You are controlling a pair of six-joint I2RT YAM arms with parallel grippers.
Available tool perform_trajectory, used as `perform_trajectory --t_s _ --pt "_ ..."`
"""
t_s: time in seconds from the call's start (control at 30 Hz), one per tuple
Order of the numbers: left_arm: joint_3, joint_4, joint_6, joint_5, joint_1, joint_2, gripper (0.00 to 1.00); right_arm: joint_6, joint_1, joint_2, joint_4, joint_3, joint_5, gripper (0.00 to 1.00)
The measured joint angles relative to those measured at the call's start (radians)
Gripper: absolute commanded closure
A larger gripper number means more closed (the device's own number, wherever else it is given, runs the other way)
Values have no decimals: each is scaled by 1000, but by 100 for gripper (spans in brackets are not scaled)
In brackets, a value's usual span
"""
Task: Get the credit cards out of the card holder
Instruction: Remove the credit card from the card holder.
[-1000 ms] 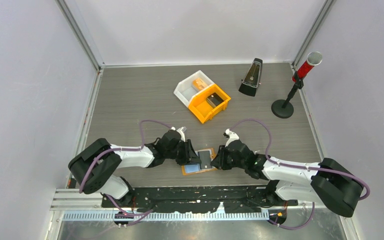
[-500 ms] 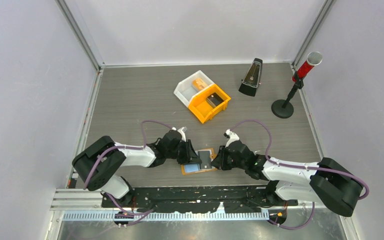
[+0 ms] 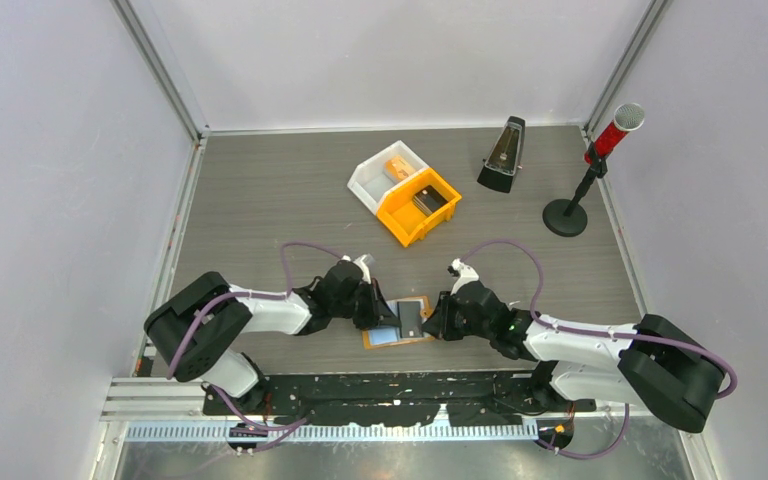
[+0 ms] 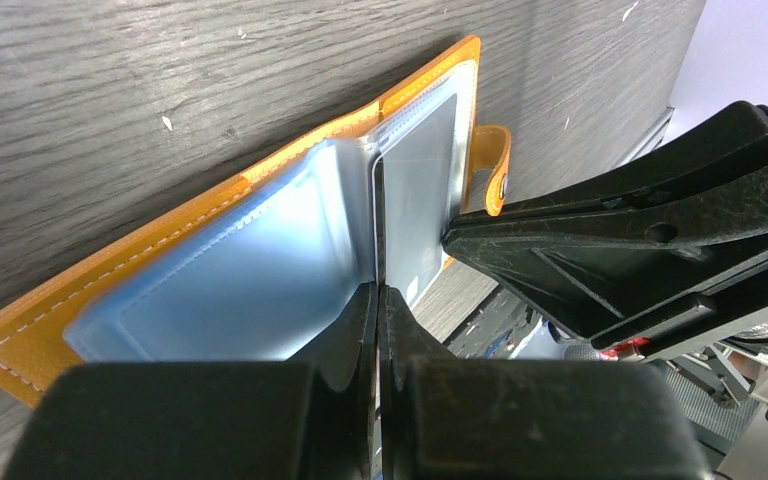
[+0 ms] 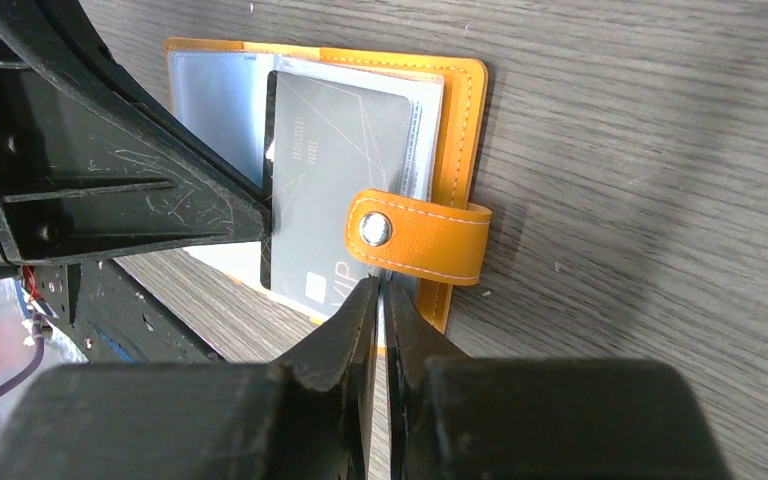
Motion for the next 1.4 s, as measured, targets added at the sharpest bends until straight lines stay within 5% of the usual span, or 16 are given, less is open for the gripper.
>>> perform_trajectory --t_s 1.0,1.4 --pt "-45 -103 54 0 54 -165 100 5 0 7 0 3 10 87" --pt "-44 -364 129 -119 61 -399 100 -37 0 -63 -117 39 16 82"
